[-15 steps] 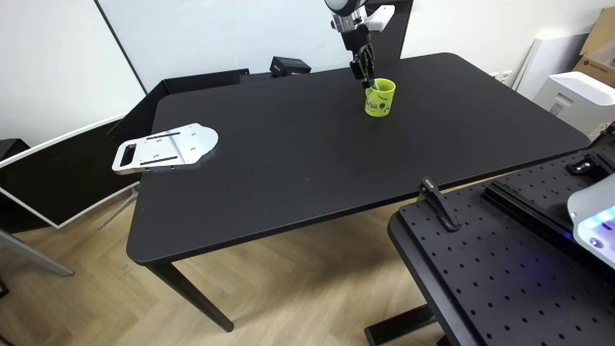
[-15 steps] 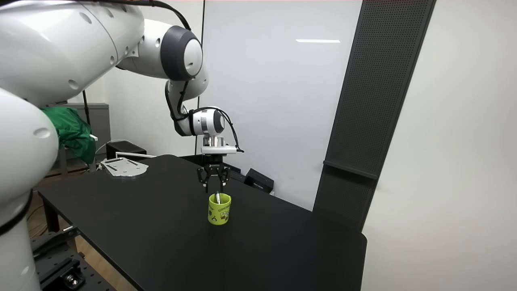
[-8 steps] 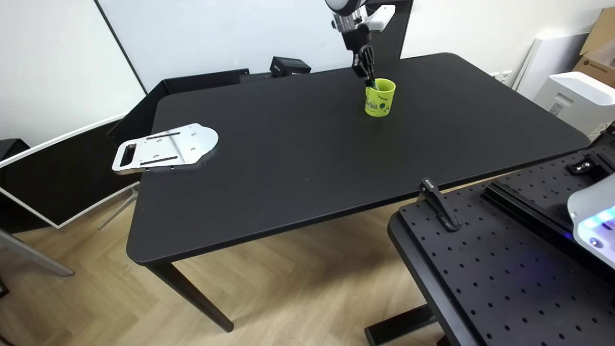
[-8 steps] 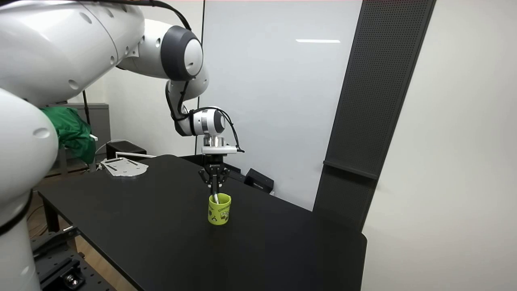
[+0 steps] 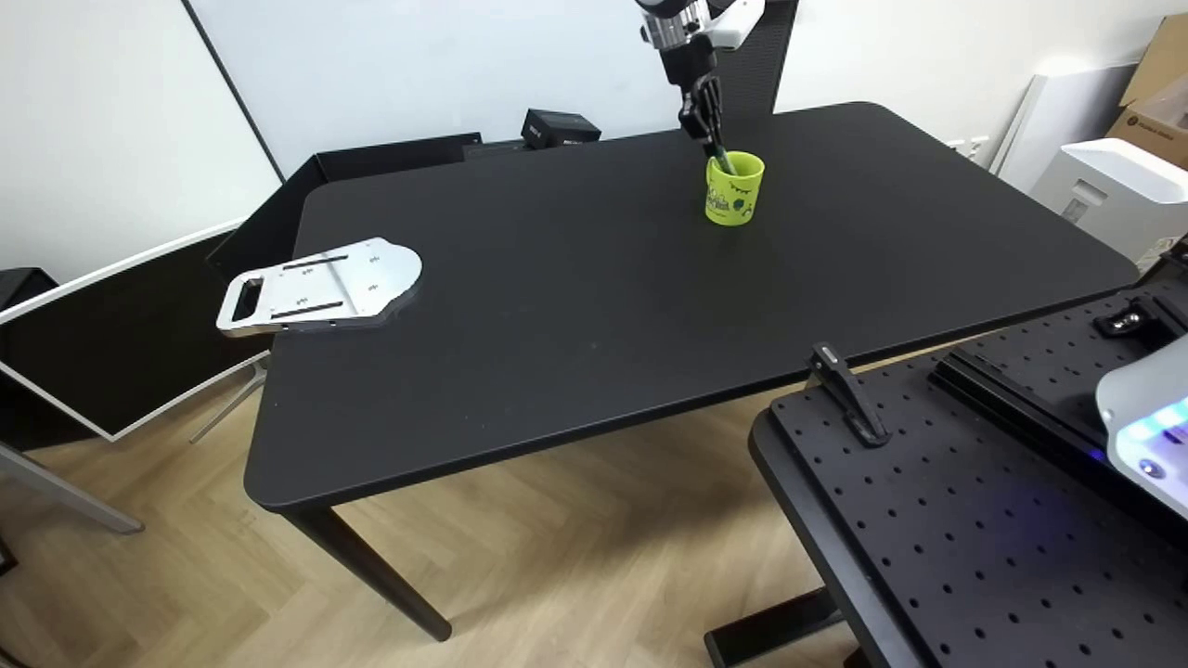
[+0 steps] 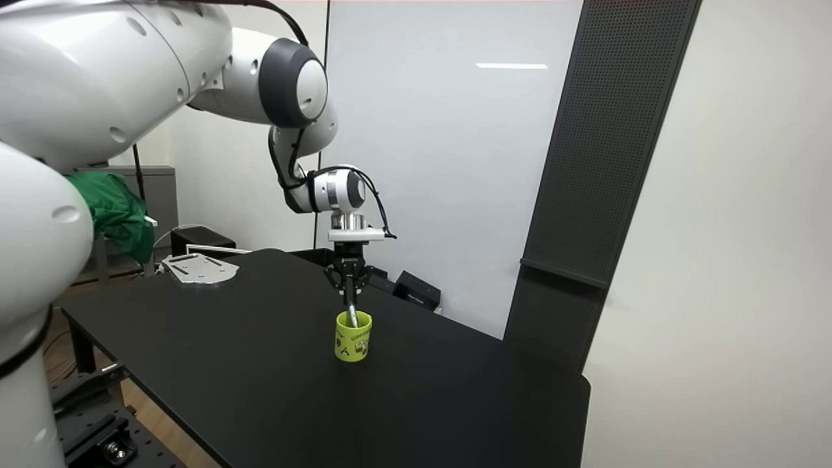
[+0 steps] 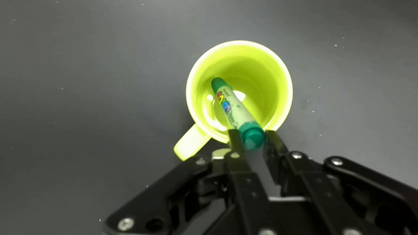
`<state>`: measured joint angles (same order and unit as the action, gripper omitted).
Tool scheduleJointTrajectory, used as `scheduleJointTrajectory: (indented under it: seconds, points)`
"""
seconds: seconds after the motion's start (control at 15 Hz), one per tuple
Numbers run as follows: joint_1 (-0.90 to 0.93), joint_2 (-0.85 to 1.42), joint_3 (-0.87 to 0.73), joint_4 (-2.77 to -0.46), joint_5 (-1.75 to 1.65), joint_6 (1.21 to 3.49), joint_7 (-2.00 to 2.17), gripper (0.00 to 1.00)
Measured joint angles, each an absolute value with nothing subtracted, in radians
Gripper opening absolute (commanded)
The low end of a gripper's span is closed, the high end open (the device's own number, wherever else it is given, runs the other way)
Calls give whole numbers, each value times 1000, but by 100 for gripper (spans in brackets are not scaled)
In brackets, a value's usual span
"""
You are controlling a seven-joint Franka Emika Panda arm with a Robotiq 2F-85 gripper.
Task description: Put the marker in the mug and then put it back on the table
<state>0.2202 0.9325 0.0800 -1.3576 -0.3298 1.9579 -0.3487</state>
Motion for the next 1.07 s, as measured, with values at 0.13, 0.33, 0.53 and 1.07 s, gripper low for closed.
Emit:
scheduleJointTrajectory:
  seconds: [0.13, 0.33, 0.53, 1.07]
  points:
    - [220, 924, 80, -1337, -330, 1944, -347, 6]
    - [220, 911, 80, -1303, -321, 1909, -345, 6]
    - [222, 906, 84, -1260, -305, 1866, -344, 6]
    - [264, 906, 90, -1171, -297, 1757, -344, 6]
